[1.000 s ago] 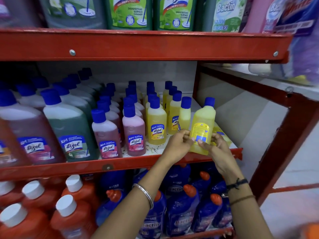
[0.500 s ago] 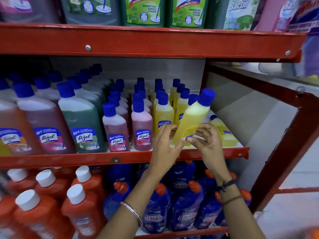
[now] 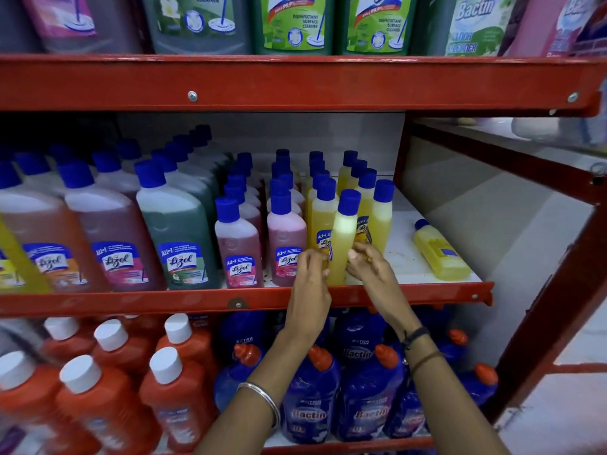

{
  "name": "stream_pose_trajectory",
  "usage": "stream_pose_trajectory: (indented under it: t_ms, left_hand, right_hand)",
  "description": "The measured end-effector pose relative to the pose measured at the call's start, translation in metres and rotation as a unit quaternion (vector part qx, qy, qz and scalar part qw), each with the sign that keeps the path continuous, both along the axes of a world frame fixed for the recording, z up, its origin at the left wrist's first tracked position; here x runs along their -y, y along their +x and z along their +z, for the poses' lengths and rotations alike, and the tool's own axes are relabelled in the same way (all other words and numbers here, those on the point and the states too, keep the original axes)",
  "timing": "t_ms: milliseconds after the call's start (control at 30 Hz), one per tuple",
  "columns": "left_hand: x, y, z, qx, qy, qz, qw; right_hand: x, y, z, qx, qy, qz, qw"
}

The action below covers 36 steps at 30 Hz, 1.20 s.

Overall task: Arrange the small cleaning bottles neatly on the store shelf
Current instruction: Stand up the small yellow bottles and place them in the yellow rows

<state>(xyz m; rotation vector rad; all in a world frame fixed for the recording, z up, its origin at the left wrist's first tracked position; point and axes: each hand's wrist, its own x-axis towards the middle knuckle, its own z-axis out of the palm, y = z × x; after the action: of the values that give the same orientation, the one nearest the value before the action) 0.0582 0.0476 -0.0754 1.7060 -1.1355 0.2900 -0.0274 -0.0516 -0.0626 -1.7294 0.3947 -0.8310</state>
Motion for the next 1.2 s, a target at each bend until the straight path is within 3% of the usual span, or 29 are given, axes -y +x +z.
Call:
stream_pose_trajectory:
  t_ms: [233, 400, 633, 767, 833, 967, 1200]
  left_hand:
    - [0.008, -0.009, -0.001, -0.067, 0.021, -0.018, 0.997]
    - [0.009, -0.012, -0.004, -0.026, 0.004, 0.034, 0.999]
    - [0.009, -0.015, -0.011, -0.015, 0.015, 0.041, 0.999]
    - [0.006, -0.021, -0.009, -0.001, -0.004, 0.049, 0.999]
    - [0.005, -0.02, -0.009, 0.019, -0.01, 0.054, 0.998]
    - [0.01, -0.024, -0.008, 0.049, -0.011, 0.078, 0.996]
    - [0.016, -0.03, -0.002, 0.088, -0.045, 0.066, 0.993]
  right_hand:
    - [0.0, 0.007, 0.006, 0.012, -0.056, -0.042, 0.997]
    - [0.008, 0.011, 0.006, -0.003, -0.085, -0.036, 0.996]
    - [0.003, 0.011, 0.003, -0.028, -0.179, -0.148, 0.972]
    - [0.004, -0.001, -0.004, 0.017, -0.168, -0.314, 0.934]
    - [0.012, -0.002, -0.002, 0.01, -0.15, -0.349, 0.925]
    - [0.038, 0.001, 0.004, -0.078, -0.101, -0.278, 0.952]
    - [0.076, -0.004, 0.005, -0.053, -0.04, -0.114, 0.991]
